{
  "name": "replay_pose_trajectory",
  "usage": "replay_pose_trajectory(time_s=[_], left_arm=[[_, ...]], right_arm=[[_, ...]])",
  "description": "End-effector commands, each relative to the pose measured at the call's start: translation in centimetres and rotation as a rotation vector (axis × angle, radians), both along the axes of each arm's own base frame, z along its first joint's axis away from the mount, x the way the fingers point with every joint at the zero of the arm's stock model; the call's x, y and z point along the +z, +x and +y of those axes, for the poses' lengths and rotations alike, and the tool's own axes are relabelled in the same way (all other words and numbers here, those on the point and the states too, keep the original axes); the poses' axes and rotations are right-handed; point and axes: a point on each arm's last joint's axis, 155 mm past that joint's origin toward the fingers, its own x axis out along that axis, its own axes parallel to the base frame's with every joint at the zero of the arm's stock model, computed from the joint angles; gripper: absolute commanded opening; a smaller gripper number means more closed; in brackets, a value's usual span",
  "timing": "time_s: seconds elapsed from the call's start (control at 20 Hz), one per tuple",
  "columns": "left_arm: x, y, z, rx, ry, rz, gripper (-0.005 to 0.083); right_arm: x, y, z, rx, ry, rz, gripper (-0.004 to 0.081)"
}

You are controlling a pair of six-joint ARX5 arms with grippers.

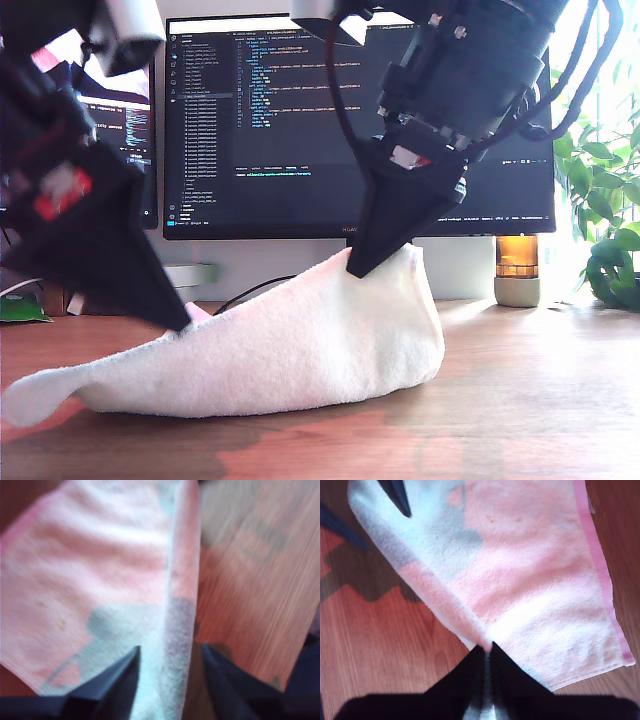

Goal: Fold the tea towel to a neat square and place it to the right

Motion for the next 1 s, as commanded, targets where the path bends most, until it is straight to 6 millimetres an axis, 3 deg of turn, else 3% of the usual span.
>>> replay_pose_trajectory(time_s=[0.0,0.3,0.55,0.65,0.75,0.95], left_arm=[[-0.6,-0.2,-0.1,-0.013,0.017,0.011,0.0415],[-3.8,-0.6,1.1,-0.038,0.141,0.052,0.0413],[-4.0,1.0,2.5,0.03,0.202,-0.002,0.0392],[-4.0,1.0,2.6,0.035,0.204,0.002,0.0243],[-4.2,0.6,2.8,0.029,0.218,0.016,-0.0034],[-3.7,-0.2,3.0,0.016,0.249,0.074,-0.002]], right_arm=[[0.1,0.1,0.0,-0.002,0.01,-0.003,-0.0013],[0.1,0.2,0.1,-0.002,0.01,-0.003,-0.0013],[0.1,0.1,0.0,-0.003,0.009,-0.002,-0.0013],[0.1,0.1,0.0,-0.003,0.007,-0.001,-0.0013],[0.0,0.1,-0.1,-0.004,0.004,0.002,-0.0013],[-0.7,-0.7,-0.9,-0.008,-0.032,0.04,-0.0013]])
